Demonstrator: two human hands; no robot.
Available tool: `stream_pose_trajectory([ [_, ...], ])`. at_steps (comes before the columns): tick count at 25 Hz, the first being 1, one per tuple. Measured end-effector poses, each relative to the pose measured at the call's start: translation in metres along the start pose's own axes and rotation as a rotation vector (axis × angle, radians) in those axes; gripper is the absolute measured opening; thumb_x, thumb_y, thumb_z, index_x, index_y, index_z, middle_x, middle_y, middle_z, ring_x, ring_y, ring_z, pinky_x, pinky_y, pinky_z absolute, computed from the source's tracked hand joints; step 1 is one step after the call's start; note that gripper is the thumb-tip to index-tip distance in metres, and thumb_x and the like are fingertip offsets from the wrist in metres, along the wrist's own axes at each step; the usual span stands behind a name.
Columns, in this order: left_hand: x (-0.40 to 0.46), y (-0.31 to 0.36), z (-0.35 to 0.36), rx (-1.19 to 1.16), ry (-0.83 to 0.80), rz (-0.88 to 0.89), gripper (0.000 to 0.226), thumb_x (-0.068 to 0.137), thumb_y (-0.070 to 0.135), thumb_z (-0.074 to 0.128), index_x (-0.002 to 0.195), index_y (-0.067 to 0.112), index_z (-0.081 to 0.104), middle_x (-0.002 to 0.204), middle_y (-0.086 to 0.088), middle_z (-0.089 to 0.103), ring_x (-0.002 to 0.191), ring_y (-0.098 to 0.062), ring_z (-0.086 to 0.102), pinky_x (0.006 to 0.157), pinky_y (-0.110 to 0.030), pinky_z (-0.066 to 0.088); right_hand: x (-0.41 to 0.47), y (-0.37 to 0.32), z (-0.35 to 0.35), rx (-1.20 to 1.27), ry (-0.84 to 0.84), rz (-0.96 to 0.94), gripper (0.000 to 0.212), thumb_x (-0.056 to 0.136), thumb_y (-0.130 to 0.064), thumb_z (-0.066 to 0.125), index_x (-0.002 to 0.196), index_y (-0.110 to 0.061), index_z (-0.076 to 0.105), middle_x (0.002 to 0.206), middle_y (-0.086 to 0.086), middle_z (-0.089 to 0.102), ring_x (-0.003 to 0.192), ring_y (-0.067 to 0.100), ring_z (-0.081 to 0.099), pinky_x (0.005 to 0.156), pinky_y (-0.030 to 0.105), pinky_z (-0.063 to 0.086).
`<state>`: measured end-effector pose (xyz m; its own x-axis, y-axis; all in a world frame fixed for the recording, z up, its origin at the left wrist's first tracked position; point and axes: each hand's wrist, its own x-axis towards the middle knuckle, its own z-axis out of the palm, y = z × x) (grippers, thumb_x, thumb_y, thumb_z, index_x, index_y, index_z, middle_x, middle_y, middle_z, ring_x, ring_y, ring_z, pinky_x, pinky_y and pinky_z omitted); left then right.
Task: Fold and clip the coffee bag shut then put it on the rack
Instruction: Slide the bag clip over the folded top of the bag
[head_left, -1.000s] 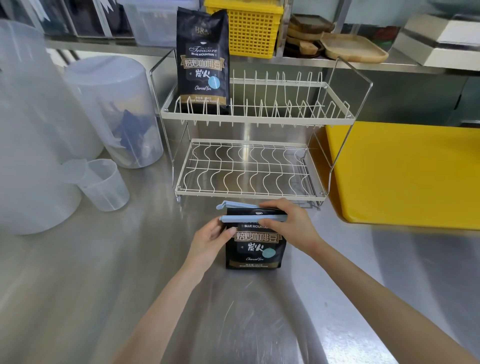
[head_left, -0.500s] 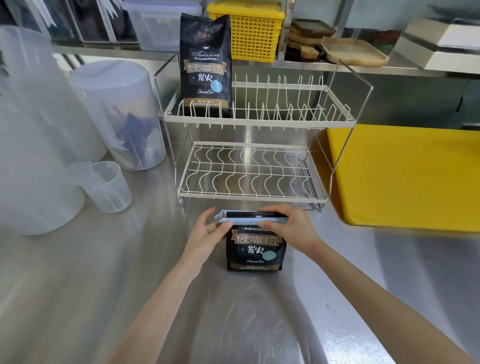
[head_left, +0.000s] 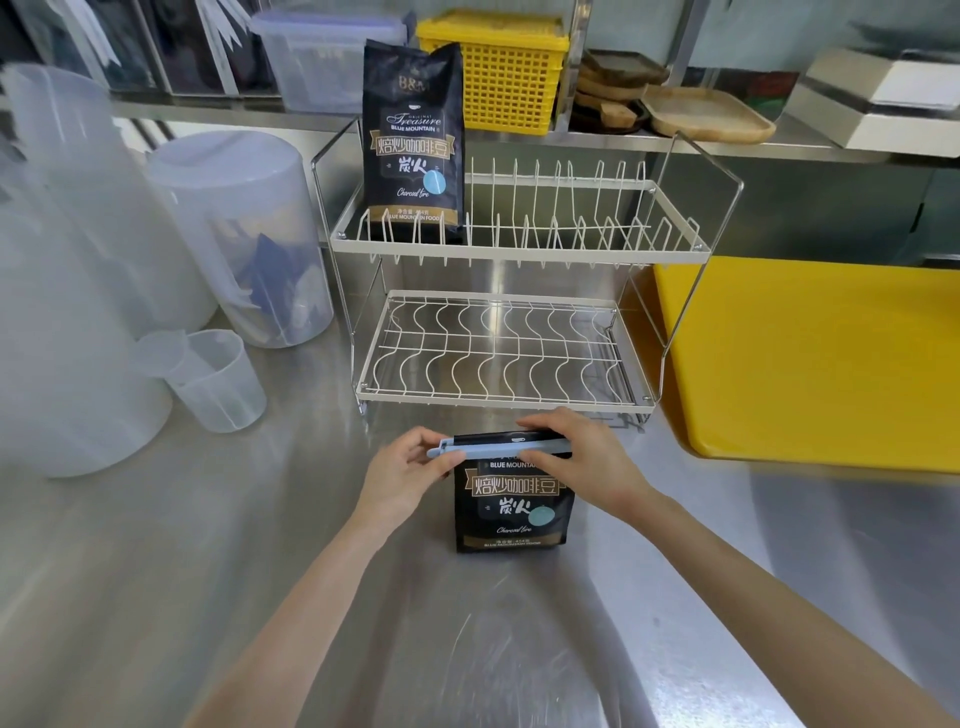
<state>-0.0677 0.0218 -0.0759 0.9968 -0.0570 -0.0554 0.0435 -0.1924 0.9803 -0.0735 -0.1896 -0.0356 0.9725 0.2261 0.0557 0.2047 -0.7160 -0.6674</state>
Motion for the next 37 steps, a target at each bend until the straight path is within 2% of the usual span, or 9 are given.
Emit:
stream_pose_trajectory([
  [3,-0.001,0.001,-0.001,0.047,0.003,0.043,0.017,0.073,0.016,0.07,0.067,0.027,0.059,0.071,0.009,0.067,0.054,0.004,0.06,0.059,-0.002,0.043,0.008,-0.01,-0.006,-0.12,-0.045,-0.101,0.038,0.08,-0.031,0.061,0.116,-0.022,0.055,0.111,0.002,0.061,0.102,0.014,0.053,0.081,0.018,0.035],
  [8,-0.003,0.004,-0.002,0.118,-0.033,0.114,0.02,0.073,0.017,0.071,0.068,0.031,0.058,0.074,0.015,0.066,0.065,0.01,0.062,0.061,0.0,0.042,0.02,-0.025,0.007,-0.293,-0.202,-0.174,0.038,0.08,-0.034,0.058,0.116,-0.022,0.054,0.113,0.003,0.061,0.103,0.02,0.053,0.084,0.032,0.042],
  [17,-0.001,0.008,-0.009,0.188,-0.107,0.124,0.017,0.074,0.024,0.069,0.069,0.035,0.056,0.075,0.014,0.068,0.071,0.008,0.063,0.064,-0.002,0.044,0.02,-0.021,0.012,-0.289,-0.159,-0.108,0.032,0.08,-0.036,0.057,0.11,-0.026,0.056,0.112,-0.001,0.064,0.102,0.021,0.055,0.079,0.037,0.046],
  [20,0.002,0.014,-0.018,0.428,-0.187,0.202,0.012,0.076,0.034,0.064,0.072,0.034,0.053,0.077,0.018,0.062,0.074,0.004,0.06,0.066,-0.008,0.043,0.021,-0.022,0.012,-0.285,-0.169,-0.11,0.031,0.08,-0.038,0.057,0.109,-0.028,0.057,0.111,-0.005,0.064,0.102,0.019,0.054,0.079,0.037,0.045],
  [24,0.008,0.021,-0.027,0.779,-0.291,0.358,0.021,0.081,0.045,0.052,0.078,0.025,0.052,0.074,0.011,0.048,0.071,-0.012,0.051,0.067,-0.032,0.044,0.018,-0.023,0.012,-0.286,-0.167,-0.111,0.029,0.079,-0.039,0.058,0.106,-0.029,0.058,0.108,-0.005,0.065,0.099,0.02,0.056,0.079,0.039,0.047],
  [26,0.01,0.024,-0.029,0.875,-0.32,0.402,0.027,0.082,0.05,0.047,0.077,0.024,0.05,0.07,0.008,0.046,0.067,-0.015,0.05,0.062,-0.033,0.042,0.016,-0.023,0.012,-0.279,-0.155,-0.105,0.029,0.078,-0.038,0.059,0.106,-0.028,0.058,0.107,-0.005,0.065,0.099,0.021,0.056,0.078,0.038,0.046],
  [28,0.013,0.025,-0.029,0.967,-0.357,0.459,0.031,0.083,0.051,0.042,0.071,0.023,0.045,0.066,0.008,0.043,0.063,-0.015,0.047,0.055,-0.025,0.033,0.016,-0.023,0.013,-0.274,-0.153,-0.103,0.029,0.078,-0.038,0.059,0.105,-0.028,0.058,0.107,-0.005,0.065,0.099,0.021,0.056,0.076,0.037,0.044],
  [32,0.016,0.026,-0.026,0.997,-0.392,0.53,0.033,0.086,0.045,0.044,0.064,0.021,0.036,0.059,0.011,0.033,0.063,-0.014,0.038,0.055,-0.015,0.02,0.014,-0.021,0.013,-0.264,-0.142,-0.084,0.026,0.078,-0.038,0.059,0.102,-0.029,0.058,0.104,-0.005,0.066,0.097,0.02,0.056,0.074,0.034,0.042],
  [37,0.011,0.022,-0.023,1.065,-0.309,0.568,0.037,0.082,0.054,0.033,0.063,0.022,0.033,0.055,0.011,0.029,0.065,-0.012,0.036,0.061,-0.026,0.022,0.014,-0.02,0.014,-0.264,-0.128,-0.054,0.026,0.076,-0.04,0.06,0.101,-0.032,0.058,0.101,-0.004,0.068,0.094,0.02,0.057,0.072,0.032,0.04],
])
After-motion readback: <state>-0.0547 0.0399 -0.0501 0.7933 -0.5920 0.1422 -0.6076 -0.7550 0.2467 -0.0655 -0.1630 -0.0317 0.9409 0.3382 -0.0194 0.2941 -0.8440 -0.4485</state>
